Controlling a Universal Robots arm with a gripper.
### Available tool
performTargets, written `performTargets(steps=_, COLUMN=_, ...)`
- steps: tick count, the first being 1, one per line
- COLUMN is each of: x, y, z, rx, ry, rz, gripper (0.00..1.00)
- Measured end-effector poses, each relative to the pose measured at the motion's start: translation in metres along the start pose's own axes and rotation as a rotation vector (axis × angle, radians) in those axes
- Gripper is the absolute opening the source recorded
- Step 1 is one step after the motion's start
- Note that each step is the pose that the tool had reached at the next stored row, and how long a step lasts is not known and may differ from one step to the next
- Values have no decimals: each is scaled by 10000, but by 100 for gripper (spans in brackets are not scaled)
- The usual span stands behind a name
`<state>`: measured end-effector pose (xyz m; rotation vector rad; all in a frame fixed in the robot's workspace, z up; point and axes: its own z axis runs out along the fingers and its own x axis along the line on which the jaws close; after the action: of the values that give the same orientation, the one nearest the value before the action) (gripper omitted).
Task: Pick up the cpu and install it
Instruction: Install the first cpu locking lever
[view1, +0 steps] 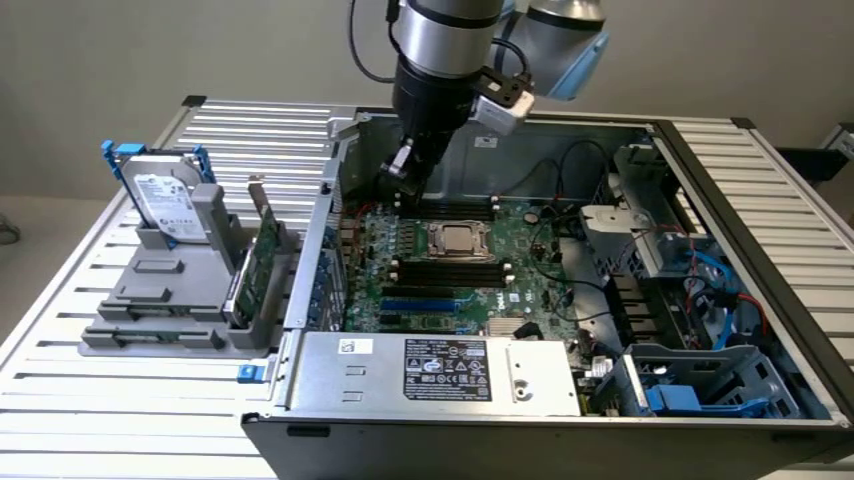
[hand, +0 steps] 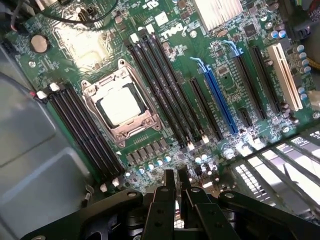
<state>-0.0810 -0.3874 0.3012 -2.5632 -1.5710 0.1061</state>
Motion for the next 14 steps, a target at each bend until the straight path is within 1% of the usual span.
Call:
performTargets(steps=3, x=0, y=3, z=17, rx=6, ry=-82, rz=-545, gripper=17)
performTargets(steps=5, x=0, y=5, z=30, rx=10, ry=-149, rz=-982, gripper=17)
performTargets(steps=6, x=0, y=7, z=42, rx=13, ry=-207, rz=-1364, gripper=17)
performTargets(steps=14, x=-1, y=13, z=88, rx=27, ry=-423, rz=-2802, gripper=17)
